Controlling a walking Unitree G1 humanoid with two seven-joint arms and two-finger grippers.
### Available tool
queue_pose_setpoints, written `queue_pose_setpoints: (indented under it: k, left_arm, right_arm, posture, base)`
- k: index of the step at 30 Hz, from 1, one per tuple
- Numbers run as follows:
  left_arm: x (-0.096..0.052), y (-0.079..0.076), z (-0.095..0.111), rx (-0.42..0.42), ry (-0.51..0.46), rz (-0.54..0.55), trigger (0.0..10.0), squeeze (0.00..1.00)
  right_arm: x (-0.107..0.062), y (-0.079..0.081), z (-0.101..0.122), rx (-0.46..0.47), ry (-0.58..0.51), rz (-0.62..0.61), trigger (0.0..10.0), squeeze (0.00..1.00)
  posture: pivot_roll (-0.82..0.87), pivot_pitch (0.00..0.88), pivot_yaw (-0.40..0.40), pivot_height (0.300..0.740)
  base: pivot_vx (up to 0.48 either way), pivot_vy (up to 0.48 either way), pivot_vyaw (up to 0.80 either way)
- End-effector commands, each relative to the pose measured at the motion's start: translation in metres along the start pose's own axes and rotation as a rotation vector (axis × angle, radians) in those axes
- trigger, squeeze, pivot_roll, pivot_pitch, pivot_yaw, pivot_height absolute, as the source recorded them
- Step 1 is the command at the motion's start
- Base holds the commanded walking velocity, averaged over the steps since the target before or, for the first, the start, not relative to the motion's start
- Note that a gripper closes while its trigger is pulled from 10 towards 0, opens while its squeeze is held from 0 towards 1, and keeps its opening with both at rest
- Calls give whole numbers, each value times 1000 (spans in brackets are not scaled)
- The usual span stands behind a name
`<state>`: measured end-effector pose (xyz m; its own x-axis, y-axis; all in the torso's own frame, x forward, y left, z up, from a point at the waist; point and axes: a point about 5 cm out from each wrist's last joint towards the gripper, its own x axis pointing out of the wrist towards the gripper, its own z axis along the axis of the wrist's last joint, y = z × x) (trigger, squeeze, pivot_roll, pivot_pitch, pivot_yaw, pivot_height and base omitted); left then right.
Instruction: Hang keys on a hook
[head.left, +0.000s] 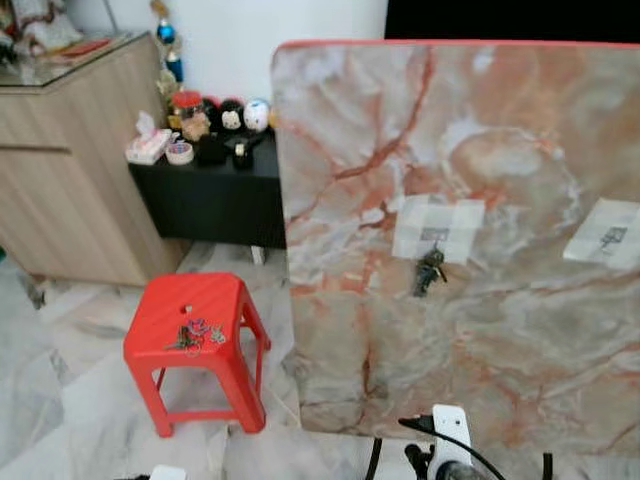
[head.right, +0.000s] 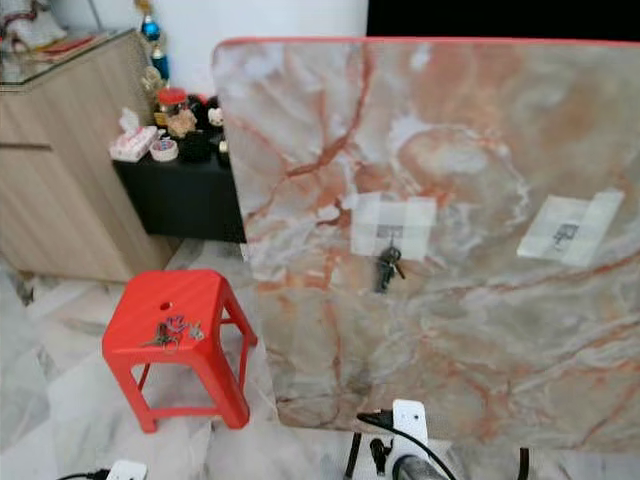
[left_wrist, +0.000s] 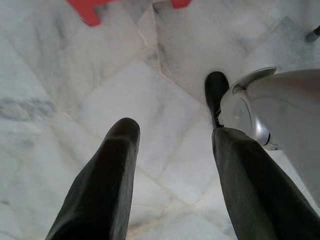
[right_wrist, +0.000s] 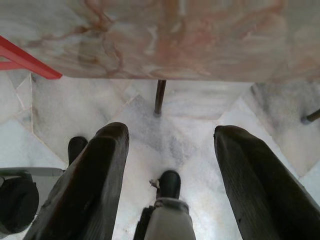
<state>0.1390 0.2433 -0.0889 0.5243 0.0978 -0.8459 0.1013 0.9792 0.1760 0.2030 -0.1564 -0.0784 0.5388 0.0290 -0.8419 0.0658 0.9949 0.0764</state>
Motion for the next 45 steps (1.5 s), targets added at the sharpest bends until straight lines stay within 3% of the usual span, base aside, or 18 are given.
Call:
queue_pose_setpoints:
  k: [1,20,45]
  left_arm:
    - [0,-3,-2,15,17,-11,10000,0]
    - [1,-6,-1,70,32,-30,10000,0]
    - [1,-9,-2,50,41,-37,10000,0]
  right_arm:
    - [0,0,1,23,-6,-2,10000,0]
    - [0,2,-2,33,-5,5,10000,0]
    - [0,1,2,36,-12,3,10000,0]
  posture:
    - [57,0,-27,740]
    - [44,0,-11,740]
    - [59,0,-25,740]
  base:
    - [0,0,0]
    - [0,393,0]
    - [0,464,0]
